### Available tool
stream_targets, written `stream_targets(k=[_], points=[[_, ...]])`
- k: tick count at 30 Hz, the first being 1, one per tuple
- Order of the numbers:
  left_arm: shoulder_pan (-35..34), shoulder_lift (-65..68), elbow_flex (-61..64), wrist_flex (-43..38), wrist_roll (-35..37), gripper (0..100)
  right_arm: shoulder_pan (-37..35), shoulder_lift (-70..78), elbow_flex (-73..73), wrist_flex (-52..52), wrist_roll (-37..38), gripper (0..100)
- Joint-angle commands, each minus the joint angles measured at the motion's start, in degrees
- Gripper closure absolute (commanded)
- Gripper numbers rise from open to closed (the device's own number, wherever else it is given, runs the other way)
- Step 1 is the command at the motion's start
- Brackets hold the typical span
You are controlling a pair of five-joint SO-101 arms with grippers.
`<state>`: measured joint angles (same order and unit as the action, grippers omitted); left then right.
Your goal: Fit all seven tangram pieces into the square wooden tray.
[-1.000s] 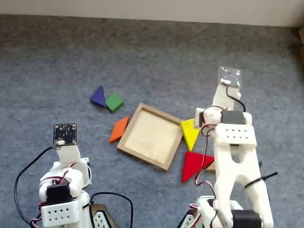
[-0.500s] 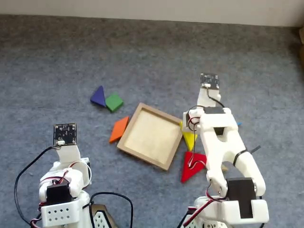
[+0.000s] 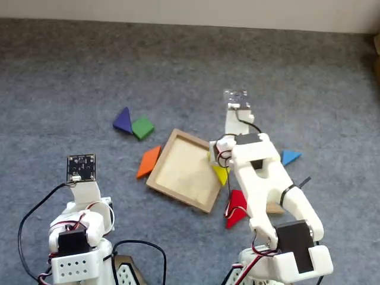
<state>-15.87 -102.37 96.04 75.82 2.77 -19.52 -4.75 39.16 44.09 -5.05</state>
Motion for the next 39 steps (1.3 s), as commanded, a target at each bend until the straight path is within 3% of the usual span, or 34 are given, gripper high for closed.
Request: stream_targets(k=[1,11,22,29,39], points=[[-0.40,-1.89,1.10,0.18,0.00,96,-3.74,1.01,0.66,-0.13,0.62,99.1],[-0.40,-1.89,1.10,0.18,0.00,96,-9.89,0.66,0.48,1.45,-5.10,99.1],[-0.40,-1.89,1.10,0.18,0.00,96,-6.73,-7.52,-9.19,14.55,-4.92,99.1],[-0.40,-1.89,1.10,0.18,0.00,96,-2.07,-13.05,-9.80,18.07,4.40,99.1],[-0.40,-1.89,1.10,0.18,0.00,96,0.22,-4.79,-6.46,17.80,4.66,99.1]])
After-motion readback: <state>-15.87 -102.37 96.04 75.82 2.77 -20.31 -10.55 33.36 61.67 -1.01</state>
